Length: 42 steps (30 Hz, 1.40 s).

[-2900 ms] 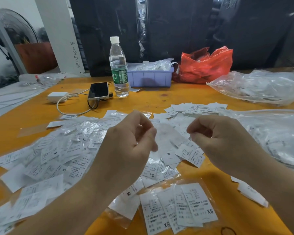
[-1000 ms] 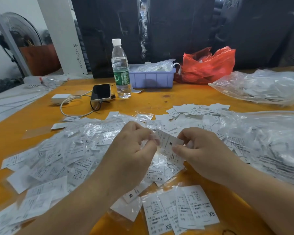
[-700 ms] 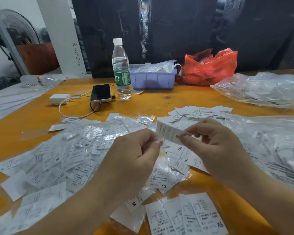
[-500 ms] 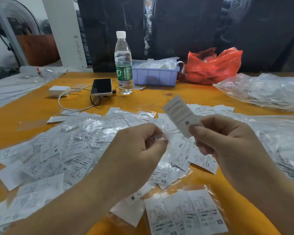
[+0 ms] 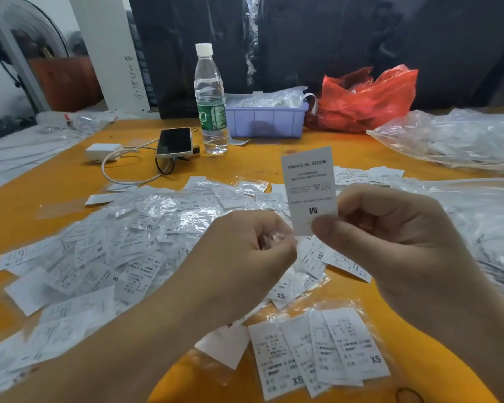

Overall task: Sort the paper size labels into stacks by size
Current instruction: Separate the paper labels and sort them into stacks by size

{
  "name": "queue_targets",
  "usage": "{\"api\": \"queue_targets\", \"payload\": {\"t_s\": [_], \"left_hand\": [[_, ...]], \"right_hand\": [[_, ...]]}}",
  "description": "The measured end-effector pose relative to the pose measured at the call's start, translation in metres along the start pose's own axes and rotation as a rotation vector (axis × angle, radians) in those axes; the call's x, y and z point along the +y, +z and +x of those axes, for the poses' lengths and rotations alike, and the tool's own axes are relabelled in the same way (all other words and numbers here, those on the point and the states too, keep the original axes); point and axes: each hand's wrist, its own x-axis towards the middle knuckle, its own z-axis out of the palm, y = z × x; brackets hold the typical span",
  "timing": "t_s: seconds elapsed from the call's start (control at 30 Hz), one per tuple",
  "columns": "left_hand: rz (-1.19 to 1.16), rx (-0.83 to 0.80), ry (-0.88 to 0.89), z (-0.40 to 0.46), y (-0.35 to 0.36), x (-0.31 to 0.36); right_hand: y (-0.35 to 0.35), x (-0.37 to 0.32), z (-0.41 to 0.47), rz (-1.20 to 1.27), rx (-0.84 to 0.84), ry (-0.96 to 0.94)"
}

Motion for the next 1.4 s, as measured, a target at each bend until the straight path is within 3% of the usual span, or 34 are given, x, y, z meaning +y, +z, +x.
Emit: {"api": "queue_targets", "payload": {"t_s": [0.23, 0.77, 1.07, 1.4], "left_hand": [[0.025, -0.054, 0.018, -0.002, 0.001, 0.002], [0.039, -0.056, 0.058, -0.003, 0.002, -0.002], [-0.221, -0.282, 0.04, 0.001, -0.004, 0.0], [-0.274, -0.209, 0.076, 0.004, 0.0, -0.006]], "right_hand": [[0.002, 0.0, 0.001, -0.295, 0.063, -0.078], [0.004, 0.002, 0.0, -0.312, 0.063, -0.087], [0.001, 0.009, 0.003, -0.223, 0.115, 0.007], [0.002, 0.008, 0.002, -0.095, 0.074, 0.089]]}}
